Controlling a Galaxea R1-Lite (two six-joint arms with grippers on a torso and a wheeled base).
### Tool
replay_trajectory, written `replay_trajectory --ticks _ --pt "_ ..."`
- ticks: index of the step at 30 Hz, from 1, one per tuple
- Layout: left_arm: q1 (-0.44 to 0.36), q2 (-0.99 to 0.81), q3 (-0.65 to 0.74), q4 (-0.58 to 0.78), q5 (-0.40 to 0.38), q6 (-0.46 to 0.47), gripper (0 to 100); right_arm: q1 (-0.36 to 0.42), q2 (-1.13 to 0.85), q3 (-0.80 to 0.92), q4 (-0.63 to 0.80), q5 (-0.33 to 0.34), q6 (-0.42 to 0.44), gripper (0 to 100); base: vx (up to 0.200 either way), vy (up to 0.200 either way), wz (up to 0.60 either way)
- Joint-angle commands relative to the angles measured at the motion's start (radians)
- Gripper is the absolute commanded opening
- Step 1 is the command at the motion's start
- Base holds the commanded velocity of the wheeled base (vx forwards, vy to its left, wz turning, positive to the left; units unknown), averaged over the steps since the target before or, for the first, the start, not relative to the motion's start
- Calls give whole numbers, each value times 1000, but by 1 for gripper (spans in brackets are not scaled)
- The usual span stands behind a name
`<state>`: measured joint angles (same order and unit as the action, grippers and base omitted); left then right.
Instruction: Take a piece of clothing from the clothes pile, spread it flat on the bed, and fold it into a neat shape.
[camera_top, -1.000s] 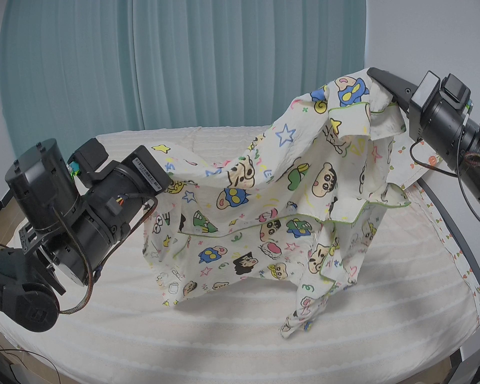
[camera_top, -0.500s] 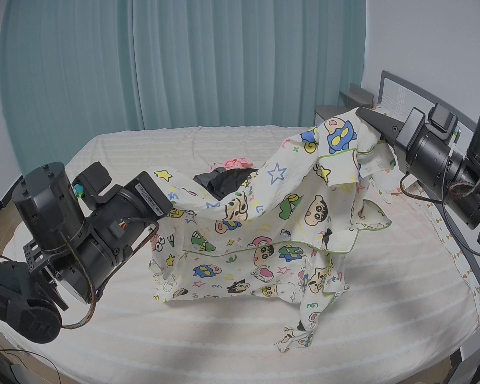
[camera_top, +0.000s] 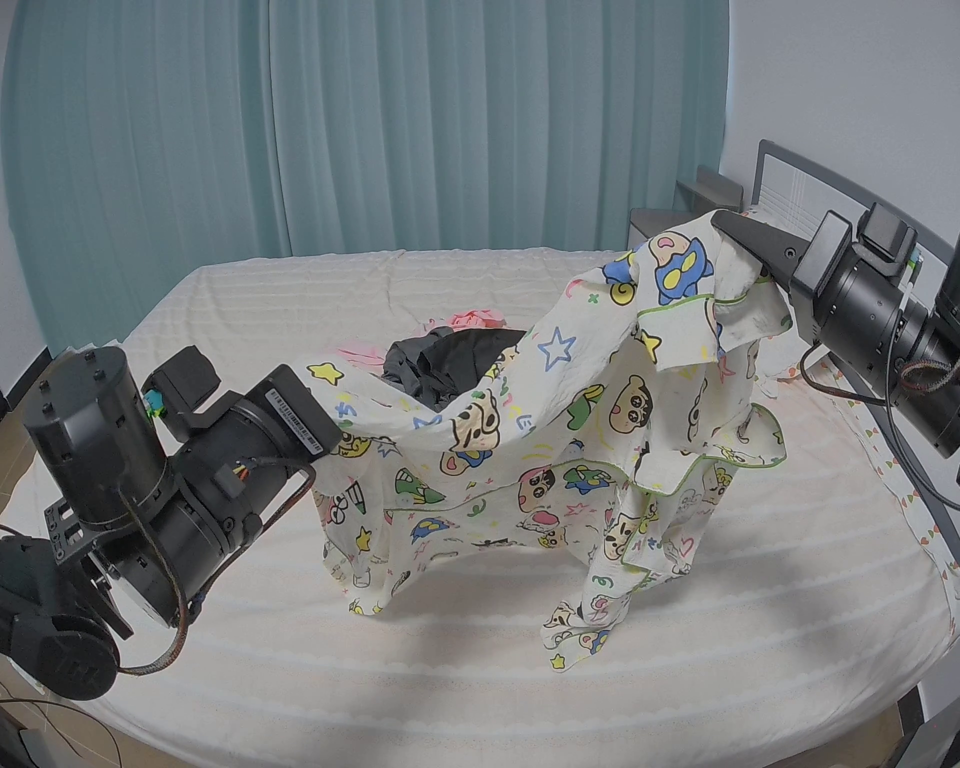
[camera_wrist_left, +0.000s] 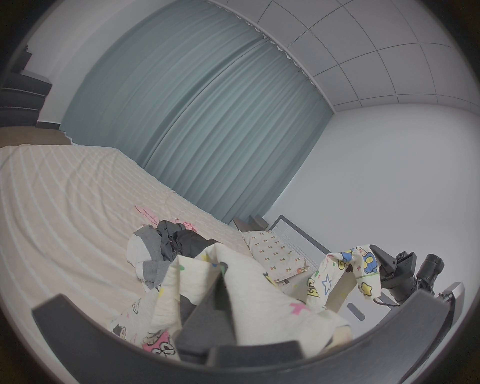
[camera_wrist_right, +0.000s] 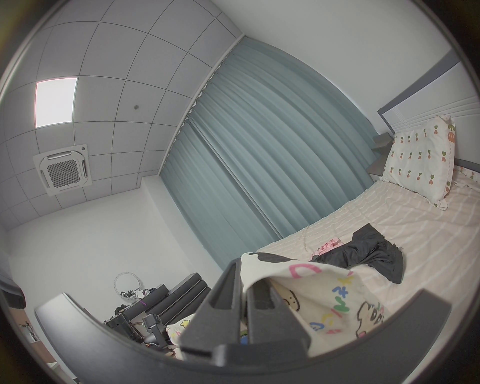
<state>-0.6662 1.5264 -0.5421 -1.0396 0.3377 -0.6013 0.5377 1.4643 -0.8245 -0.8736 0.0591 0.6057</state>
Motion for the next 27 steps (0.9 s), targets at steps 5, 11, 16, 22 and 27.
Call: replay_trajectory --ticks 5,11,16,22,27 --pt "7 -54 41 1 1 1 0 2 -10 5 -1 2 0 0 0 200 0" --pt "8 -68 53 1 1 1 0 5 -9 5 -1 2 -1 0 0 200 0" --pt "8 -68 57 1 -3 1 0 5 -7 4 1 5 -1 0 0 200 0" --pt "10 -69 62 1 -2 0 0 8 -2 1 2 7 -1 0 0 200 0" --pt "10 -71 67 0 3 -2 0 24 -1 5 2 5 -1 0 0 200 0"
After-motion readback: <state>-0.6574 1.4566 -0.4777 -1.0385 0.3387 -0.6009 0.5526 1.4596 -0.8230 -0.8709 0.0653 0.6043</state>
